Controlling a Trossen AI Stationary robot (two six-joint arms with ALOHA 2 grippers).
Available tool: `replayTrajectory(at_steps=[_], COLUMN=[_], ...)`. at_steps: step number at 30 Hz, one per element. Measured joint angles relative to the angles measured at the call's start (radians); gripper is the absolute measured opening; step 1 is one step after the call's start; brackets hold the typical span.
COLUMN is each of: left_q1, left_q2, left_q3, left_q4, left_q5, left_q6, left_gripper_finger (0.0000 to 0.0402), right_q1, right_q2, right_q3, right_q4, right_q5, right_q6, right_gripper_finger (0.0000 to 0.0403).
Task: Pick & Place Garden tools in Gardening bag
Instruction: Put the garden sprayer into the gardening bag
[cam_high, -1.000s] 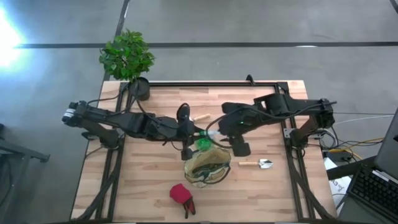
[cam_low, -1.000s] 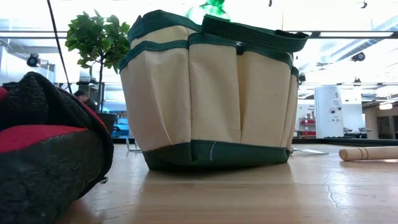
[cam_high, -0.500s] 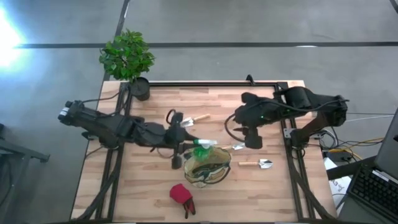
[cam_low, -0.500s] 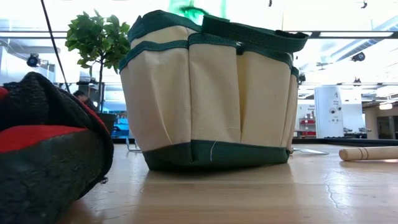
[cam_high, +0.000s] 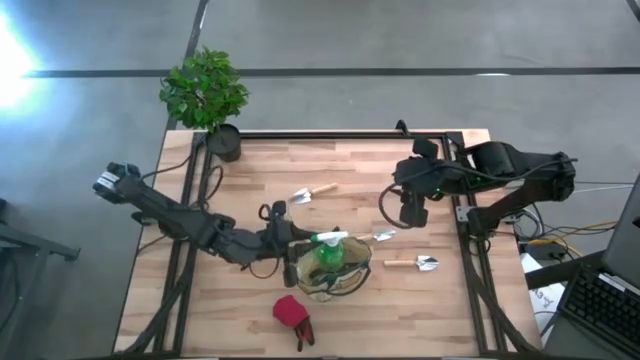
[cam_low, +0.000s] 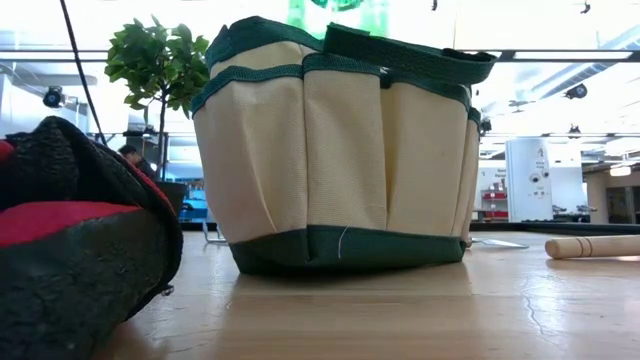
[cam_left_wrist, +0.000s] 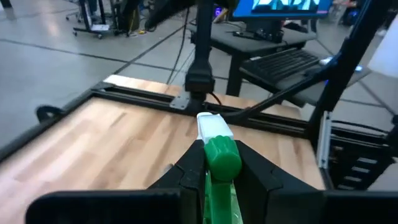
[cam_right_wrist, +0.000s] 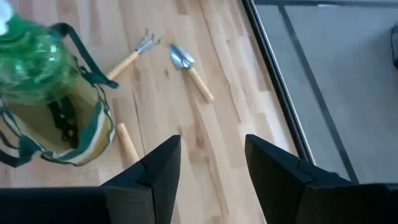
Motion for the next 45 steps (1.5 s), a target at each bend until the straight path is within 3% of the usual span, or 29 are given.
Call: replayTrajectory(at_steps=[3, 13, 18, 22, 27, 37, 45], left_q1=[-0.028, -0.132, -0.135, -0.136, -0.142, -0.18, -0.195], left_q2=[-0.007, -0.032, -0.026, -0.022, -0.022, -0.01, 0.077], left_q3=[-0.043, -0.112, -0.173, -0.25, -0.321, -0.353, -0.362], left_q4=[0.041, 0.009, 0.019, 0.117, 0.281, 0.287, 0.288], left_q5=[-0.004, -0.212, -0.24, -0.233, -0.206, -0.2, -0.21], left_q6=[-0.044, -0.217, -0.334, -0.39, -0.364, -0.346, -0.271], left_gripper_finger=[0.0058, 0.0058, 0.0058, 0.0058, 0.0058, 0.0058, 0.0058], right_q1=[0.001, 0.001, 0.001, 0.0, 0.0, -0.04, -0.097], right_q2=[-0.029, -0.133, -0.166, -0.174, -0.172, -0.172, -0.172], right_q3=[-0.042, -0.186, -0.227, -0.236, -0.236, -0.237, -0.25], right_q4=[0.004, 0.058, 0.113, 0.143, 0.189, 0.224, 0.226], right_q5=[0.011, 0.075, 0.076, 0.076, 0.076, 0.076, 0.075], right_q6=[0.016, 0.051, 0.03, -0.003, -0.063, -0.122, -0.126], right_gripper_finger=[0.0176, 0.0167, 0.0168, 0.0172, 0.0171, 0.0159, 0.0167])
